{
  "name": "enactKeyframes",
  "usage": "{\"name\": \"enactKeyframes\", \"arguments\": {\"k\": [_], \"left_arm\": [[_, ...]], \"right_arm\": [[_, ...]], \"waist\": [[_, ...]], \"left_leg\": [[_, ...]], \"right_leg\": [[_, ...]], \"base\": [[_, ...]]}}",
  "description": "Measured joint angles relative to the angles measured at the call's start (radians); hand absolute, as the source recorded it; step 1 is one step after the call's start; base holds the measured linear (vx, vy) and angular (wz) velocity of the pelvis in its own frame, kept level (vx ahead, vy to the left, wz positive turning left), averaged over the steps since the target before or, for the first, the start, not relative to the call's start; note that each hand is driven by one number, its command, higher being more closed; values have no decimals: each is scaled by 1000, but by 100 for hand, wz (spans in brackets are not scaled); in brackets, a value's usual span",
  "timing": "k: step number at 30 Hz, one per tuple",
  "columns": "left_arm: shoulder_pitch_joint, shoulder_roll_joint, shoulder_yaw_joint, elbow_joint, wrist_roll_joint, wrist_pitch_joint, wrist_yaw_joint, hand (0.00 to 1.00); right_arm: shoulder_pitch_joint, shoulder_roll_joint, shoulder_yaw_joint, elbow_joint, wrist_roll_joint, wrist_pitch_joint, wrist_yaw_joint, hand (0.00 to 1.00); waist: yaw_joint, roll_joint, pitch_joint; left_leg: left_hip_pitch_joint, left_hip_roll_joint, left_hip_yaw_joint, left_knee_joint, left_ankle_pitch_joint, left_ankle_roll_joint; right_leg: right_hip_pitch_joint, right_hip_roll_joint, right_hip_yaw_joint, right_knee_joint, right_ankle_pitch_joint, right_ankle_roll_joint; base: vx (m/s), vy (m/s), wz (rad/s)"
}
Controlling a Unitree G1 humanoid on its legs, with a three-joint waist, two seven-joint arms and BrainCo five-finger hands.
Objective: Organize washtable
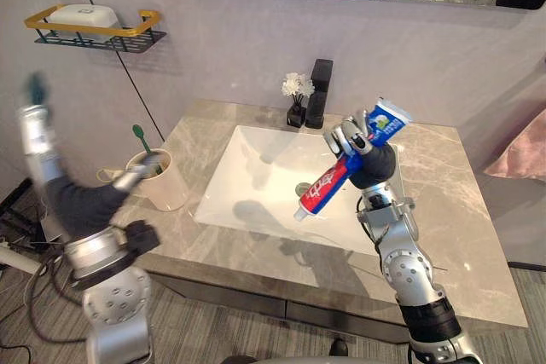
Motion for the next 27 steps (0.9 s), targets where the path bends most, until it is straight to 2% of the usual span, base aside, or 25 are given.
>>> {"name": "enactKeyframes", "arguments": {"k": [2, 4, 7, 10, 15, 21, 27], "left_arm": [[17, -21, 70, 76, -58, 5, 3, 0], [26, -46, 147, 191, -165, 16, 2, 0], [54, -65, 224, 356, -300, 25, -7, 0], [87, -67, 247, 469, -380, 46, -31, 0], [92, -71, 277, 841, -500, 70, -98, 0], [92, -71, 261, 1117, -510, 110, -163, 0], [84, -74, 176, 1249, -481, 135, -211, 0]], "right_arm": [[3, 12, -18, 0, -2, 0, 0, 100], [25, 12, -40, 0, -13, 0, 0, 100], [48, 14, -54, 8, -28, 7, 0, 100], [59, 15, -56, 9, -30, 12, 1, 100], [71, 34, -55, 14, -30, 21, 1, 100], [74, 33, -46, 31, -30, 27, 2, 100], [75, 31, -46, 31, -39, 26, 2, 100]], "waist": [[1, 0, 0], [20, -2, -1], [23, -3, -2], [25, -10, -6], [23, -16, -12], [24, -25, -17], [23, -28, -16]], "left_leg": [[-1, 0, -3, -8, 4, 0], [-2, 0, -3, -8, 5, 0], [-7, 0, -12, -8, 5, 0], [-17, 0, -18, -6, 6, 0], [-20, -4, -34, -3, 9, 4], [-30, -10, -49, -1, 10, 6], [-37, -16, -56, -2, 12, 9]], "right_leg": [[-2, 0, -5, 0, -1, 0], [-6, 0, -7, 0, -4, 1], [-8, -1, -15, 0, -5, 1], [-14, -1, -19, 0, -5, 1], [-13, -7, -40, 0, -5, 2], [-12, -14, -54, 0, -10, 9], [-9, -22, -69, 0, -16, 12]], "base": [[0, -6, 6], [0, 0, 0], [18, 6, 7], [20, 5, 7], [11, 8, 9], [-26, 3, 8], [-29, 6, 5]]}}
